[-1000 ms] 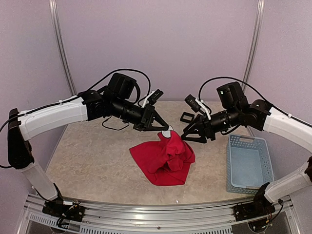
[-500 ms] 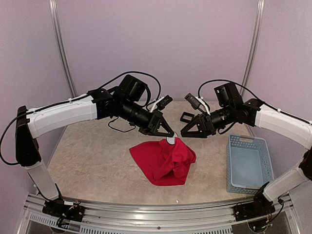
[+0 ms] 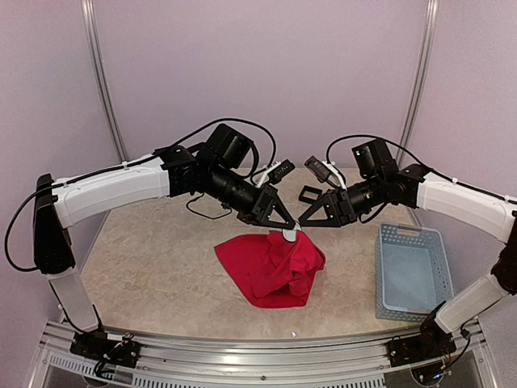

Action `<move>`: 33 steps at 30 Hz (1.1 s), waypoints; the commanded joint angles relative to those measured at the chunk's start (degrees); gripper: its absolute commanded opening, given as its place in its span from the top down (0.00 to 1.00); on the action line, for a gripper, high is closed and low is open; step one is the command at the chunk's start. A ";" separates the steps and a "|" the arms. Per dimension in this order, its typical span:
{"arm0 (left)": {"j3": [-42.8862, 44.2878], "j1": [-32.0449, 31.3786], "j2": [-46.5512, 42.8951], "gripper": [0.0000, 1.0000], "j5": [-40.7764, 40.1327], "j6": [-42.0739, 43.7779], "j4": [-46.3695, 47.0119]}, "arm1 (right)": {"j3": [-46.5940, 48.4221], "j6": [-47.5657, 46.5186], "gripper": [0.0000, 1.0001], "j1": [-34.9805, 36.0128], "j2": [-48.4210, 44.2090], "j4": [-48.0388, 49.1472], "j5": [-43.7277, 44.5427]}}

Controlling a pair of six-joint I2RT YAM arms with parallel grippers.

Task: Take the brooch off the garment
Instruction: Pass from the left arm to the right

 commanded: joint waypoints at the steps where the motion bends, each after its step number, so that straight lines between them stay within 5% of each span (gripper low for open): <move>1: 2.50 -0.55 1.53 1.00 1.23 1.43 -0.38 | 0.62 -1.54 0.78 -0.18 2.51 -1.69 -2.83; 7: 2.51 -0.62 1.85 1.00 1.15 1.71 -0.33 | 1.07 -2.32 0.81 -0.21 3.33 -2.07 -3.38; 13: 2.35 -0.75 1.50 1.00 0.42 1.91 0.09 | 0.45 -1.11 0.99 -0.18 2.87 -0.67 -3.81; 18: 1.83 -0.87 1.00 0.93 -1.56 1.19 1.98 | -1.33 2.82 1.00 -0.18 1.25 4.29 -3.37; 28: -6.21 -0.71 -5.84 0.10 -13.84 -1.86 10.69 | -5.61 10.45 1.00 -0.18 -3.74 16.08 3.28; 33: -13.11 -0.40 -12.36 0.01 -21.82 -5.41 21.23 | -8.20 17.98 1.00 -0.18 -7.75 26.92 11.69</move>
